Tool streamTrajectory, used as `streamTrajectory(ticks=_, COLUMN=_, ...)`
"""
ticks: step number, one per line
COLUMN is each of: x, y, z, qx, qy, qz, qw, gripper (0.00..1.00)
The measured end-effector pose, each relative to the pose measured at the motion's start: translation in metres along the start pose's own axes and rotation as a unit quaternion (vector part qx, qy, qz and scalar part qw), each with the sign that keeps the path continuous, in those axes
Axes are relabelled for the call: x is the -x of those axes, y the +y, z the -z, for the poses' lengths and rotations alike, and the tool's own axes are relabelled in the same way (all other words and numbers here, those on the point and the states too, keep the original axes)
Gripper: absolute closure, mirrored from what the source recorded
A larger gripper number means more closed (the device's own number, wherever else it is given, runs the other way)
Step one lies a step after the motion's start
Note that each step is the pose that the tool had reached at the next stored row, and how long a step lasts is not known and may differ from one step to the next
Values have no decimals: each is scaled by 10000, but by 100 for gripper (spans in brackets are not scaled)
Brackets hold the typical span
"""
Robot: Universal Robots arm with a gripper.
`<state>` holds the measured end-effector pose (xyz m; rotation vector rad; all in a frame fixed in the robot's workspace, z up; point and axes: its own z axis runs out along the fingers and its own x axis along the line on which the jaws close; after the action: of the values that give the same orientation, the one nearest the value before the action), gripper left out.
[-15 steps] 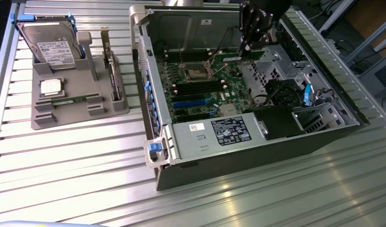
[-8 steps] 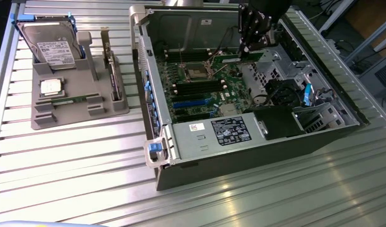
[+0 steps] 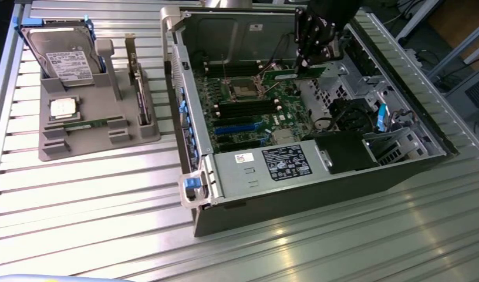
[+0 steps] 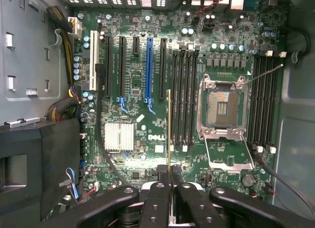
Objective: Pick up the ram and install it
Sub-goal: 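Insert the ram into the slot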
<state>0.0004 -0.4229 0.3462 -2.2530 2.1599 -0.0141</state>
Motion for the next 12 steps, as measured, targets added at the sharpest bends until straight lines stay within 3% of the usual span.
streamTrajectory(ticks=12, x=0, y=4, z=-64, qx=0, qy=0, qz=0, qw=10000, gripper=88)
